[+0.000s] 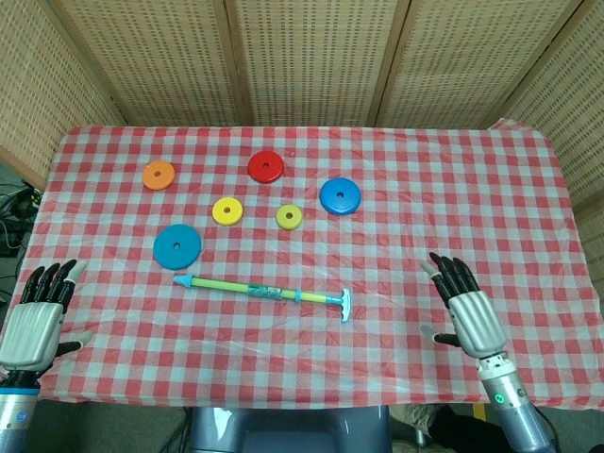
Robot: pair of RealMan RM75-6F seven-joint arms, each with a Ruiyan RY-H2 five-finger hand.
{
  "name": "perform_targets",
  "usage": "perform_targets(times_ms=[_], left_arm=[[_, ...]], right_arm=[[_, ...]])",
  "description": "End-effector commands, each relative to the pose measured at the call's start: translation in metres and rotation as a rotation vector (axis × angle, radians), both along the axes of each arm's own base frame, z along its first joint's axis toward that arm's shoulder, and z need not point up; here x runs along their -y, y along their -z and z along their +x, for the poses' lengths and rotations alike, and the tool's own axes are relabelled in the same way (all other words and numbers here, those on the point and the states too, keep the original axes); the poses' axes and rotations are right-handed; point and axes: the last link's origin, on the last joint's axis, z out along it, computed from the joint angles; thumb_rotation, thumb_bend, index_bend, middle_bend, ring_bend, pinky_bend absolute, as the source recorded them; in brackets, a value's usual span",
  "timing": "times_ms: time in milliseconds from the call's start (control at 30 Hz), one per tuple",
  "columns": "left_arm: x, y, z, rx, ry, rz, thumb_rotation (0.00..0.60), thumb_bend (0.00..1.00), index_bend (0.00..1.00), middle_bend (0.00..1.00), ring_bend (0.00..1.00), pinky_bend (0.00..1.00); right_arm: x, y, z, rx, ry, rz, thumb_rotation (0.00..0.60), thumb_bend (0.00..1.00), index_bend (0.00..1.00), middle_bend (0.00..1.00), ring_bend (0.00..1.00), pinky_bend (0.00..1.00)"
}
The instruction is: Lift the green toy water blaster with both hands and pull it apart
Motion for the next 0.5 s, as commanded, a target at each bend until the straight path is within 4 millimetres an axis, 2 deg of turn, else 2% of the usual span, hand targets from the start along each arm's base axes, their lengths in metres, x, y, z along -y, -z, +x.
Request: perform_targets(times_ms=[33,100,233,333,500], left_arm=[[-0.001,0.001,-0.001,0.000,-0.006,-0.002,0.600,0.05,0.00,0.00,0.00,0.00],[-0.002,0.001,-0.002,0.000,-0.010,-0.006,0.600,0.05,0.00,0.00,0.00,0.00],[-0.004,0.003,-0.004,0.001,-0.019,-0.013,0.600,0.05,0.00,0.00,0.00,0.00],[-0.005,0.003,-0.007,0.003,-0.028,-0.015,0.600,0.05,0.00,0.00,0.00,0.00],[-0.008,0.005,-0.011,0.009,-0.040,-0.023,0.600,0.05,0.00,0.00,0.00,0.00]], right_arm=[[0.016,0.015,0.025,0.027,-0.016,0.004,0.600,0.14,0.10,0.04,0.01,0.01],[0.021,0.024,0.038,0.044,-0.019,0.006,0.600,0.14,0.14,0.14,0.09,0.10],[0.029,0.045,0.063,0.073,-0.025,0.024,0.600,0.15,0.20,0.42,0.37,0.32],[0.035,0.065,0.082,0.084,-0.021,0.058,0.600,0.16,0.23,0.58,0.55,0.41],[0.045,0.089,0.108,0.105,0.013,0.091,0.600,0.17,0.26,0.80,0.77,0.58]])
